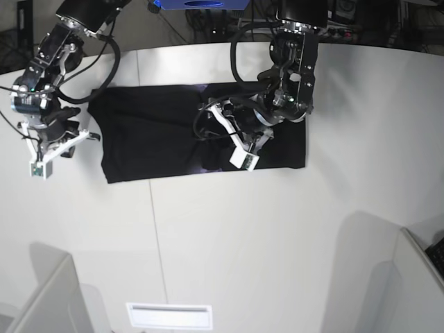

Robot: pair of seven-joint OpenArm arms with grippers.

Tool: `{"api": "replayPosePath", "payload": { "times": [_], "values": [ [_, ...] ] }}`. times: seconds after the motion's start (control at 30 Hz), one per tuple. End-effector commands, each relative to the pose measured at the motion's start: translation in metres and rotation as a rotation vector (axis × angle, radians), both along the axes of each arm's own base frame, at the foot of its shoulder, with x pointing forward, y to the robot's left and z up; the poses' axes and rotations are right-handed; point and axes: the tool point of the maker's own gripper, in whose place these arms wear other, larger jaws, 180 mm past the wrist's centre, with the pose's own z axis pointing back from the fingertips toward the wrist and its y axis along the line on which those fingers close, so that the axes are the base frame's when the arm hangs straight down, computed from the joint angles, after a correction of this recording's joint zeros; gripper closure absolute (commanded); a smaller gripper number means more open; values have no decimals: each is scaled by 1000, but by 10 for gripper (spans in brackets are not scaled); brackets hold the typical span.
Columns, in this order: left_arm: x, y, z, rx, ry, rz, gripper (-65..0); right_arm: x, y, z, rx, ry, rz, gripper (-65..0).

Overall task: Fold the T-shirt properly
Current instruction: 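Open the left gripper and raise it off the folded strip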

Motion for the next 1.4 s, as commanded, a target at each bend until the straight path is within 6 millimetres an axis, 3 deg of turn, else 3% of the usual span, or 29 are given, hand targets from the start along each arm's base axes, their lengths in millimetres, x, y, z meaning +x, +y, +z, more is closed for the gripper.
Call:
{"api": "replayPosePath", "payload": {
  "times": [0.0,0.17,0.23,0.3,0.37,0.47,0.53,0.7,0.77,0.9,1.07,1.2,1.37],
  "values": [
    [4,-12,10,-35,-31,-20,-410,8,-3,13,-15,-50,5,0],
    [2,-36,21,-58,-57,-83,-415,8,-3,12,-15,-48,5,0],
    [6,-36,31,-67,-86,-76,-411,8,-3,12,-15,-48,5,0],
    [15,-24,47,-72,-136,-33,-397,9,-2,13,-15,-51,5,0],
    [22,4,59,-58,-175,42,-290,6,-1,10,-6,-21,5,0],
    [24,65,61,26,-206,161,0,6,5,5,28,57,6,-21],
    [19,107,56,98,-202,229,0,7,6,0,46,108,11,-173],
    [-11,198,30,276,-128,346,0,12,9,-17,-8,190,196,-401],
    [-22,232,28,325,-109,413,0,14,8,-27,-11,230,245,-441],
    [-41,289,32,411,-91,534,0,19,7,-46,36,280,261,-432],
    [-54,318,27,447,-65,573,0,33,17,-49,88,280,275,-437],
    [-58,323,19,444,-39,587,0,37,18,-47,270,211,253,-435],
    [-59,321,18,440,-36,586,0,28,4,-72,462,241,179,-432]
  ]
}}
